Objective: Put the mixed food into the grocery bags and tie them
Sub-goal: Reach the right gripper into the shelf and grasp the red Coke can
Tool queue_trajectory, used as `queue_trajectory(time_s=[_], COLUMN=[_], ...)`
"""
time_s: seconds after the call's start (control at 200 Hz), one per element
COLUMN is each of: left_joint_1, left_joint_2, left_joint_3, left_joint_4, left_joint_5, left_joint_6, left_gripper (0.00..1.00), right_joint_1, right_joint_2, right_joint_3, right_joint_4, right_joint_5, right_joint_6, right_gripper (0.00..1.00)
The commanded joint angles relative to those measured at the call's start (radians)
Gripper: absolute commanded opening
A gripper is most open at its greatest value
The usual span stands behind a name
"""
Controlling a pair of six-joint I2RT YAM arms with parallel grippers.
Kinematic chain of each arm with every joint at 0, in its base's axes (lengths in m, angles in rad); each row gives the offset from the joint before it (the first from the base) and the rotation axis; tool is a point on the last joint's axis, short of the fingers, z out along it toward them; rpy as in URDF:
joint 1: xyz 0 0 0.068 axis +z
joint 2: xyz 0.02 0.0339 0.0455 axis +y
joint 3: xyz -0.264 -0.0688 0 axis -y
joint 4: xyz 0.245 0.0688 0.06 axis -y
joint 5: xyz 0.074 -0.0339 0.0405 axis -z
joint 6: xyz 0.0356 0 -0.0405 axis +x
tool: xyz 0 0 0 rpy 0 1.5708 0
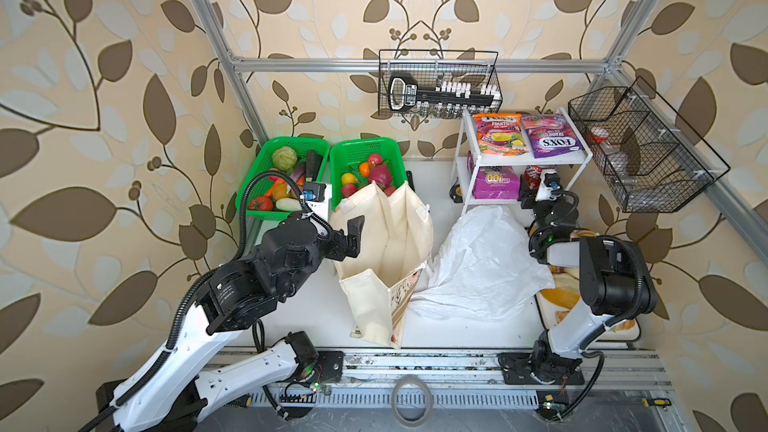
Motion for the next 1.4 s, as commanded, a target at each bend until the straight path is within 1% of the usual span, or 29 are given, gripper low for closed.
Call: queue_trajectory(time_s=[0.0,0.12,0.285,0.415,0.575,0.7,0.81,0.915,1.005,1.165,1.245,1.29,1.395], left_joint_1=[0.006,0.006,0.006,0.006,0.006,0.006,0.006,0.006,0.006,0.006,0.006,0.006,0.006], left_joint_2=[-0.014,-0.019,-0.020,-0.017,-0.019,-0.023,-0.014,-0.007,0.002,0.010,0.014,0.016,0.038], left_joint_3=[0.024,0.019,0.017,0.020,0.022,0.022,0.030,0.034,0.044,0.056,0.063,0.066,0.094], left_joint_4=[-0.003,-0.003,-0.001,0.000,-0.007,-0.005,-0.007,-0.008,-0.009,-0.010,-0.010,-0.007,-0.019], left_joint_5=[-0.030,-0.029,-0.021,-0.010,-0.007,-0.009,-0.005,-0.002,0.006,0.021,0.036,0.040,0.039], left_joint_6=[-0.021,-0.024,-0.025,-0.026,-0.030,-0.033,-0.032,-0.034,-0.036,-0.041,-0.044,-0.050,-0.061], left_gripper=[0.99,0.99,0.99,0.99,0.99,0.99,0.99,0.99,0.99,0.99,0.99,0.99,0.99], right_joint_1=[-0.003,-0.003,-0.004,-0.008,-0.027,-0.035,-0.041,-0.045,-0.049,-0.049,-0.049,-0.053,-0.061], right_joint_2=[-0.036,-0.091,-0.151,-0.133,-0.102,-0.083,-0.060,-0.038,-0.033,-0.050,-0.093,-0.135,-0.281], right_joint_3=[-0.023,-0.076,-0.104,-0.097,-0.089,-0.090,-0.100,-0.100,-0.105,-0.124,-0.145,-0.159,-0.192], right_joint_4=[0.046,0.031,-0.055,-0.044,0.001,0.014,0.068,0.114,0.144,0.171,0.170,0.147,-0.014], right_joint_5=[-0.019,-0.014,0.001,-0.005,-0.030,-0.051,-0.073,-0.092,-0.094,-0.097,-0.067,-0.052,-0.055], right_joint_6=[-0.020,-0.042,-0.054,-0.044,0.036,0.065,0.088,0.106,0.116,0.120,0.139,0.171,0.228], right_gripper=[0.63,0.62,0.66,0.73,0.78,0.78,0.78,0.75,0.65,0.56,0.55,0.54,0.53])
